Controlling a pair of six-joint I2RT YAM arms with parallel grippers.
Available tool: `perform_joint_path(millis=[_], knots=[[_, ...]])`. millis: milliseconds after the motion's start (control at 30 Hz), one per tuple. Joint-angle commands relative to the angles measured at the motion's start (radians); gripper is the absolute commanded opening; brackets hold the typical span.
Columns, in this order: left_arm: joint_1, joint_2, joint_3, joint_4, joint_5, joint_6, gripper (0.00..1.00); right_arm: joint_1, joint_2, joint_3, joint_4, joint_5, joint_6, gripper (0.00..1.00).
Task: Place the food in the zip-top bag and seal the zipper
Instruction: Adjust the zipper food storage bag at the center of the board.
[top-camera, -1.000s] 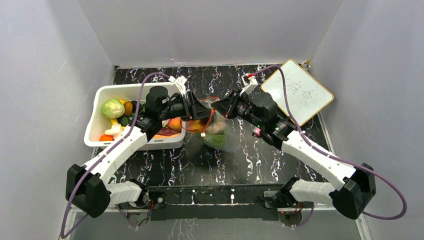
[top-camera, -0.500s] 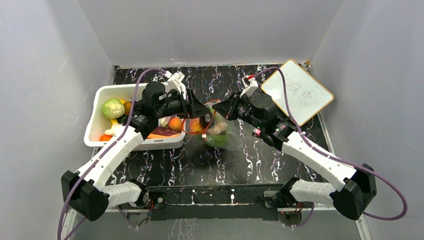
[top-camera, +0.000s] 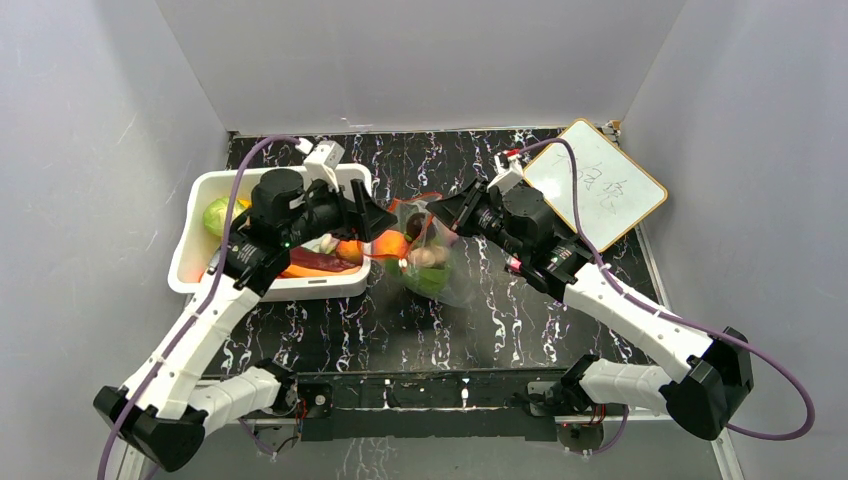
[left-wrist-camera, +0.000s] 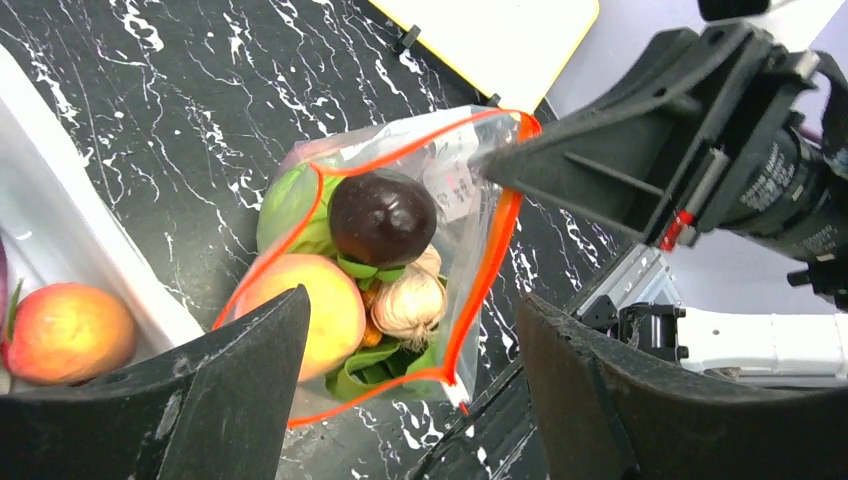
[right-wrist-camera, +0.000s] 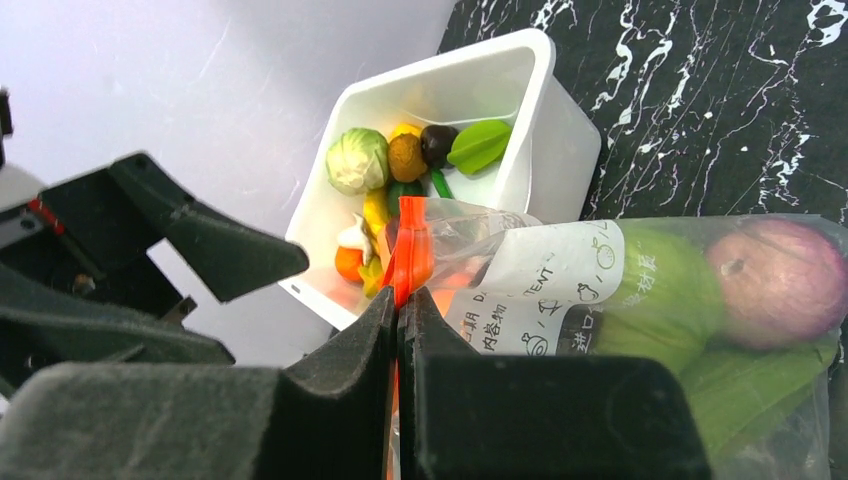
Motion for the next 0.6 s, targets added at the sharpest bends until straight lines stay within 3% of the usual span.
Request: perform_joint_path(millis=[0, 300, 567], knots=[[-0.005, -0.091, -0.017, -0.017, 0.014, 0.039, 0.71, 0.004, -0.038, 0.018, 0.168, 0.096, 0.092, 0.00], [-0.005, -0.140, -0.180, 0.159, 0.284, 0.014, 0.65, 0.005, -0.006, 0.026, 0.238, 0.201, 0.203, 0.00], [-0.004, -0.091, -0.242, 0.262, 0.282, 0.023, 0.64, 0.005, 0.021, 0.036, 0.295, 0.254, 0.269, 0.00]])
